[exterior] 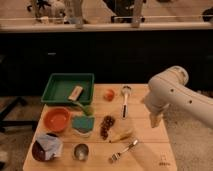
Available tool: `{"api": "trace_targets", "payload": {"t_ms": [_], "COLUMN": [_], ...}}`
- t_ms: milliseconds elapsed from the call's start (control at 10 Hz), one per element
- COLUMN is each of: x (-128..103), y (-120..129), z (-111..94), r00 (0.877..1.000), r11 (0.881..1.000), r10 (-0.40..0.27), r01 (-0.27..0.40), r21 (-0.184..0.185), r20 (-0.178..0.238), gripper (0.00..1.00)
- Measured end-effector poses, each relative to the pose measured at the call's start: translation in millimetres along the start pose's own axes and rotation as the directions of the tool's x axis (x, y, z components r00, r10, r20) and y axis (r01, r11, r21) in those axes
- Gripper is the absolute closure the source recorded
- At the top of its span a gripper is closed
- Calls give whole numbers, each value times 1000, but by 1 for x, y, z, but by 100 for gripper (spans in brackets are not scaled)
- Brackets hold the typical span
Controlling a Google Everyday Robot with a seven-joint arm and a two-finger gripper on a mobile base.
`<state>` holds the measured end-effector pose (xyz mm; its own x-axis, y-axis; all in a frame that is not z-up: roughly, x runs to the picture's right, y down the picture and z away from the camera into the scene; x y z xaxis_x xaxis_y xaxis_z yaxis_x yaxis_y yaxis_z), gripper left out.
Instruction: Place grapes in tray
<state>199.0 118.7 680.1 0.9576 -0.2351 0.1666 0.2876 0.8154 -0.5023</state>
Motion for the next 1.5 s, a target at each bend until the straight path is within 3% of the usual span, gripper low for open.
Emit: {"api": "trace_targets", "payload": {"t_ms": [300,500,900,1500], "x": [-27,-48,-72,-72], "y": [-12,-21,-31,-30], "z": [8,14,24,25], "r00": [993,980,933,933], "r11": [994,981,935,935], "r10": [-111,-191,-349,-349], "r01": [112,193,353,353], "r21": [-21,-26,-29,-31], "r20": [30,52,91,90], "gripper": [20,20,20,20]}}
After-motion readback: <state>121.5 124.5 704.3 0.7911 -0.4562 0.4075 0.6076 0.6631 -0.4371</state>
